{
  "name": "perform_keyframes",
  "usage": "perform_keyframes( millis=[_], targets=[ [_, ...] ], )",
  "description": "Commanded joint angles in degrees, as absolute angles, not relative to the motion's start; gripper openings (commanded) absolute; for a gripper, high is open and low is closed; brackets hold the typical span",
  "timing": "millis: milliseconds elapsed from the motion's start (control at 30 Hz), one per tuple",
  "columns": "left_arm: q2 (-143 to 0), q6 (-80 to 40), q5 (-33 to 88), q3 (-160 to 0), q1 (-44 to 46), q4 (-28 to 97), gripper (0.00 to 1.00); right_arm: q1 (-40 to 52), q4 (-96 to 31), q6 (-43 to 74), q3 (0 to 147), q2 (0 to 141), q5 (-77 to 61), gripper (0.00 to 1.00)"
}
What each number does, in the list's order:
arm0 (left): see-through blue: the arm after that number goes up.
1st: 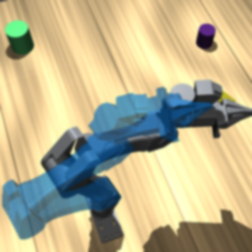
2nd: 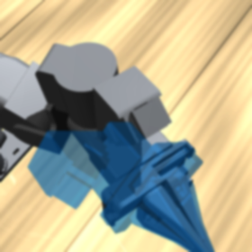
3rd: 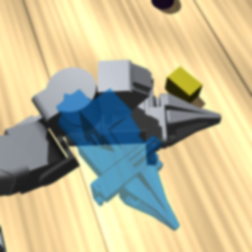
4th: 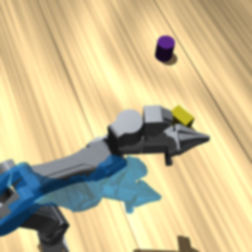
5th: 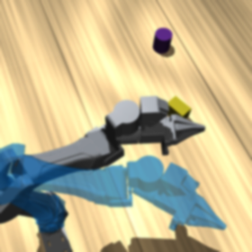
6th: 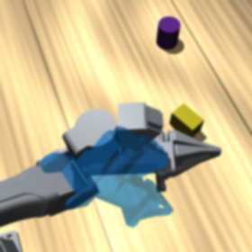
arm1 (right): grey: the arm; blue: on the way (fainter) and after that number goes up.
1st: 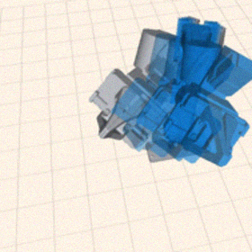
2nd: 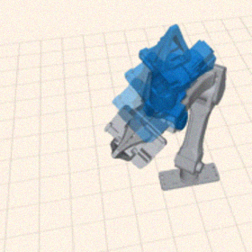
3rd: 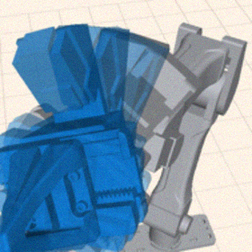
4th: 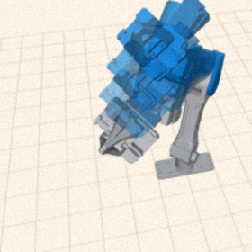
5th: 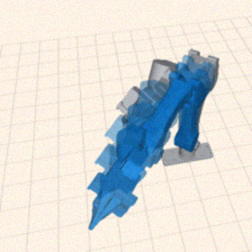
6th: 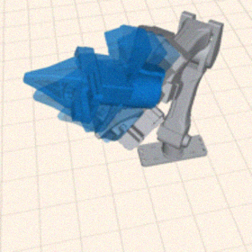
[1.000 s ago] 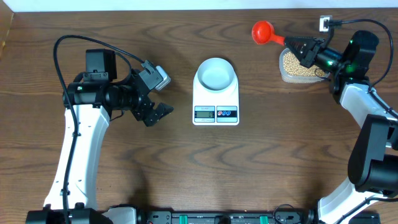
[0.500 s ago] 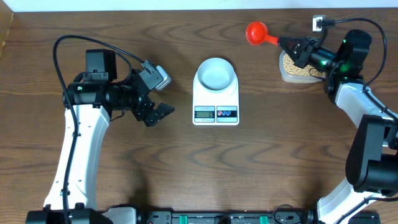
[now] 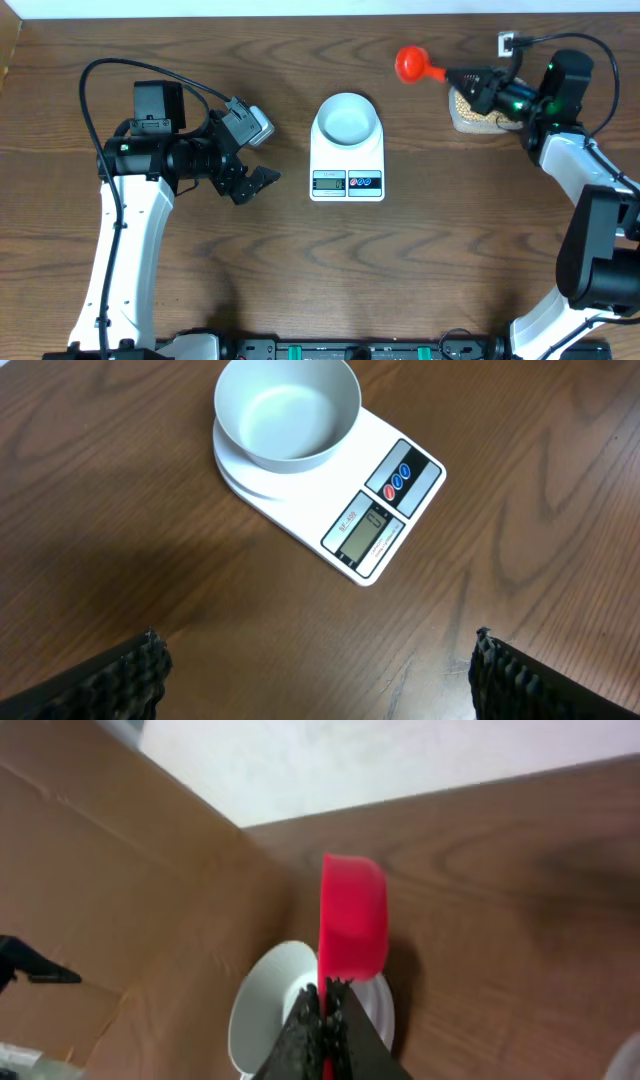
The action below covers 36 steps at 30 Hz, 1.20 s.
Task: Scoop item into bowl and weigh 50g on scale
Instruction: 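Move the red scoop with the right gripper over the soybean tub, then lower the red scoop into the soybeans and scoop with the right gripper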
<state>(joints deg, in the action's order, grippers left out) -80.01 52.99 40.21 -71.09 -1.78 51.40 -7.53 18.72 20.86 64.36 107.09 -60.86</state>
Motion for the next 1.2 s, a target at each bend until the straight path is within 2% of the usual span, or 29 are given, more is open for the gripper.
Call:
perform_keyframes(
  millis=[0, 100, 167, 233, 367, 667, 933, 1167],
  targets=[
    [-79.4, 54.0, 40.9, -72.1, -1.8, 51.6, 0.98, -7.5, 12.4, 12.1, 64.9, 103.9, -59.3, 0.01],
    [-79.4, 54.0, 40.9, -72.1, -1.8, 51.6, 0.98, -7.5, 6.8, 8.4, 64.9, 99.8, -55.5, 0.01],
    [-79.4, 54.0, 40.9, -72.1, -1.8, 51.6, 0.98, -7.5, -1.4, 3.2, 64.9, 94.5, -50.1, 0.01],
    [-79.4, 54.0, 40.9, -72.1, -1.8, 51.6, 0.98, -7.5, -11.4, -2.5, 65.2, 88.2, -40.8, 0.01],
    [-79.4, 54.0, 40.9, -72.1, -1.8, 51.6, 0.98, -7.4, -22.7, -6.5, 65.2, 78.3, -25.6, 0.01],
    [-79.4, 54.0, 40.9, -72.1, -1.8, 51.6, 0.98, -7.3, -30.6, -6.2, 65.2, 73.8, -10.5, 0.01],
    [-79.4, 54.0, 40.9, -72.1, -1.8, 51.6, 0.98, -2.6, -29.5, -5.4, 65.2, 76.4, 2.0, 0.01],
    [-79.4, 54.0, 40.9, -72.1, -1.8, 51.6, 0.98, 0.5, -29.5, -4.4, 65.2, 79.5, 3.0, 0.01]
  ],
)
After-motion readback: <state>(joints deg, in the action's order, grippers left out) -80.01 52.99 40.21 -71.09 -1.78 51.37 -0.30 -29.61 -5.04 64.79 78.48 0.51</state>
